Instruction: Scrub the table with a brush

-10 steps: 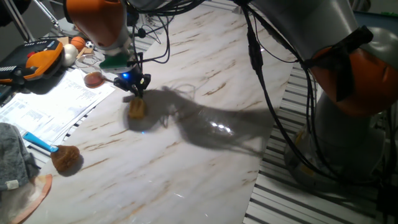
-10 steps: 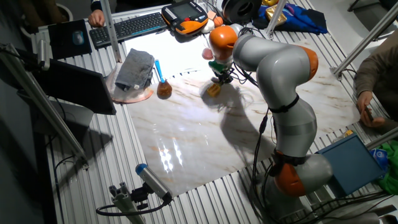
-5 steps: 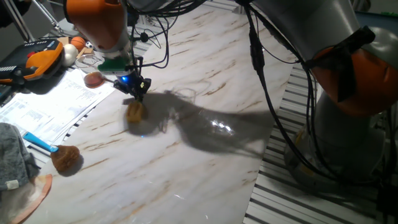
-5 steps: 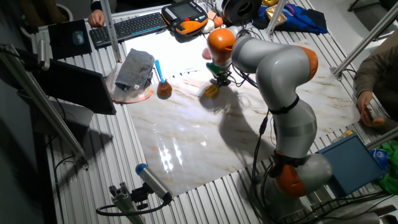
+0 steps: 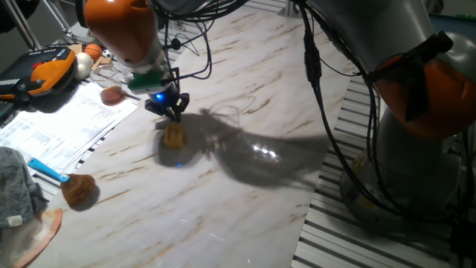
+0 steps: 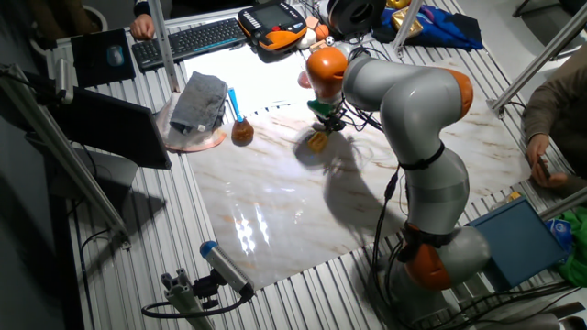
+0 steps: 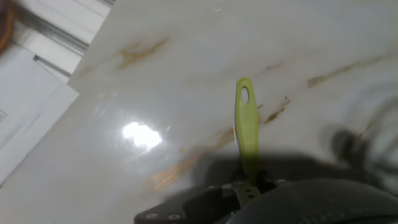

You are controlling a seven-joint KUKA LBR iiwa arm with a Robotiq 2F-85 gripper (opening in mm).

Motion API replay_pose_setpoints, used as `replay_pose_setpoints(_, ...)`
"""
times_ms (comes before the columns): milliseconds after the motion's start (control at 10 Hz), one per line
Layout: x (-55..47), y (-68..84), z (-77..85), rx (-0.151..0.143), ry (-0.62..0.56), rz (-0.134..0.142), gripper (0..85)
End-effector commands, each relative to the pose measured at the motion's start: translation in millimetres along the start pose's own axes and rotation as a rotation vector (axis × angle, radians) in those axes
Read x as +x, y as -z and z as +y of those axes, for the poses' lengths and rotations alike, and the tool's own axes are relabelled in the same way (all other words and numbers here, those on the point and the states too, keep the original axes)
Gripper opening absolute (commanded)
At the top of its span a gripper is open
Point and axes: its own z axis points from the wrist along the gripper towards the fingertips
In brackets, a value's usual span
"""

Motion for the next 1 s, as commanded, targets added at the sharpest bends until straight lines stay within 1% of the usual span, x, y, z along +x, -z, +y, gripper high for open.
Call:
replay_pose_setpoints(0,3.7,-2.8,-2.3,-0.003,0.066,-0.018,0.0)
replay_pose_setpoints(100,5.0,-3.0,-7.3,-0.002,0.101,-0.015,0.0)
replay_pose_setpoints(300,1.9,-1.7,-18.1,0.003,0.177,-0.006,0.0)
replay_pose_setpoints(600,-0.7,-1.6,-30.2,0.015,0.268,-0.021,0.0)
replay_pose_setpoints(800,-3.3,-3.3,-38.0,0.012,0.348,-0.028,0.0)
replay_pose_setpoints(900,-4.3,-4.1,-40.1,0.012,0.382,-0.026,0.0)
